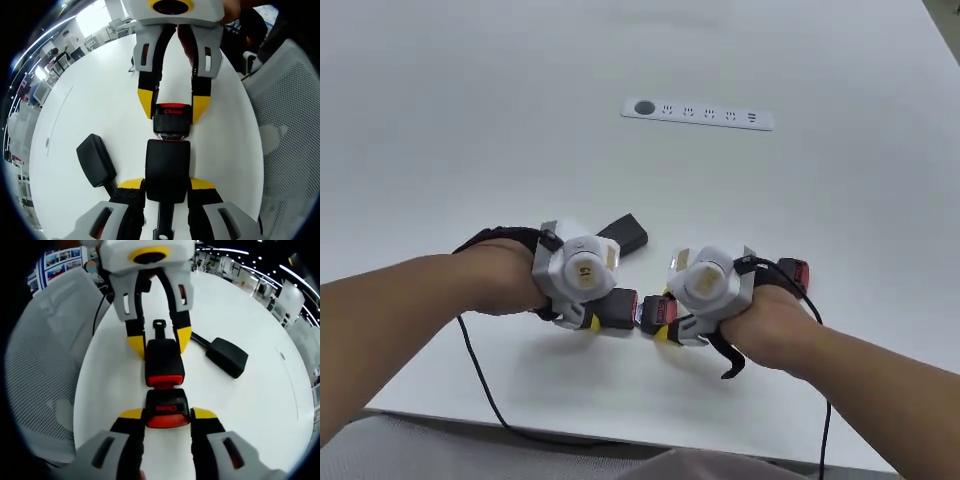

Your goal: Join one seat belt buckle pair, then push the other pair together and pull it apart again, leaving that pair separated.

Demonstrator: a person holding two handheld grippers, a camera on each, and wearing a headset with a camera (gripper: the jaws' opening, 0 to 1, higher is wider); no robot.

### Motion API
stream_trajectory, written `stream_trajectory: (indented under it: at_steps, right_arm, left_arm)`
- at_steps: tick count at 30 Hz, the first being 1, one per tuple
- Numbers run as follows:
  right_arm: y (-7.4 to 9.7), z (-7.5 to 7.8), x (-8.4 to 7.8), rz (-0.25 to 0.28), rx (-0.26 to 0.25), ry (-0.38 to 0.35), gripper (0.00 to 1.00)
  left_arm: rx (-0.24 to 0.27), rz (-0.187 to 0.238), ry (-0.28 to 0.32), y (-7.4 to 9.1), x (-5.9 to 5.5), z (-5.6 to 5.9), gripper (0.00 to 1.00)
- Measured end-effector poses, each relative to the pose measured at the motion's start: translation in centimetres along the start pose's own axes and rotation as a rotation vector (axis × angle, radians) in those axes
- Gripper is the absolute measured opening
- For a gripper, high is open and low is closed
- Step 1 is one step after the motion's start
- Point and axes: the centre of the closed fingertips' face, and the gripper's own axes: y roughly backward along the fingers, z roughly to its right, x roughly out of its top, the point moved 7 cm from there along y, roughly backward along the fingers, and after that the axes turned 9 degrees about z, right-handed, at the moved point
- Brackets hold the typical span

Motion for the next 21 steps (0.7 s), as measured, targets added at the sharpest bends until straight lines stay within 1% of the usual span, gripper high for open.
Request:
stream_trajectory:
  at_steps: [3, 5, 6, 8, 9, 10, 13, 16, 19, 21]
  right_arm:
    - [0.4, -0.1, 0.2, 0.002, -0.003, -0.001, 0.35]
    - [0.8, 0.0, 0.5, 0.015, -0.01, -0.002, 0.35]
    - [1.3, 0.1, 0.8, 0.027, -0.025, -0.003, 0.36]
    - [2.0, 0.2, 1.3, 0.036, -0.034, 0.001, 0.36]
    - [2.2, 0.3, 1.4, 0.043, -0.039, 0.005, 0.36]
    - [2.6, 0.4, 1.7, 0.049, -0.046, 0.009, 0.36]
    - [3.2, 0.8, 1.9, 0.057, -0.057, 0.013, 0.36]
    - [3.7, 1.2, 1.7, 0.058, -0.063, 0.01, 0.36]
    - [4.4, 1.6, 0.9, 0.05, -0.073, 0.007, 0.36]
    - [4.9, 2.0, 0.3, 0.043, -0.08, 0.0, 0.36]
  left_arm:
    - [0.006, 0.007, -0.004, 0.5, 0.5, 0.0, 0.34]
    - [0.003, 0.005, -0.021, 1.0, 0.9, 0.1, 0.33]
    - [0.004, 0.002, -0.031, 1.4, 1.1, 0.0, 0.33]
    - [0.014, 0.003, -0.05, 1.8, 1.5, -0.3, 0.36]
    - [0.018, 0.008, -0.058, 2.0, 1.7, -0.5, 0.37]
    - [0.034, 0.022, -0.055, 2.3, 2.0, -0.8, 0.37]
    - [0.058, 0.048, -0.035, 2.6, 2.6, -1.5, 0.37]
    - [0.075, 0.053, -0.019, 2.6, 2.8, -2.2, 0.37]
    - [0.095, 0.048, -0.013, 2.5, 2.8, -2.7, 0.38]
    - [0.106, 0.049, -0.025, 2.5, 2.9, -3.1, 0.39]
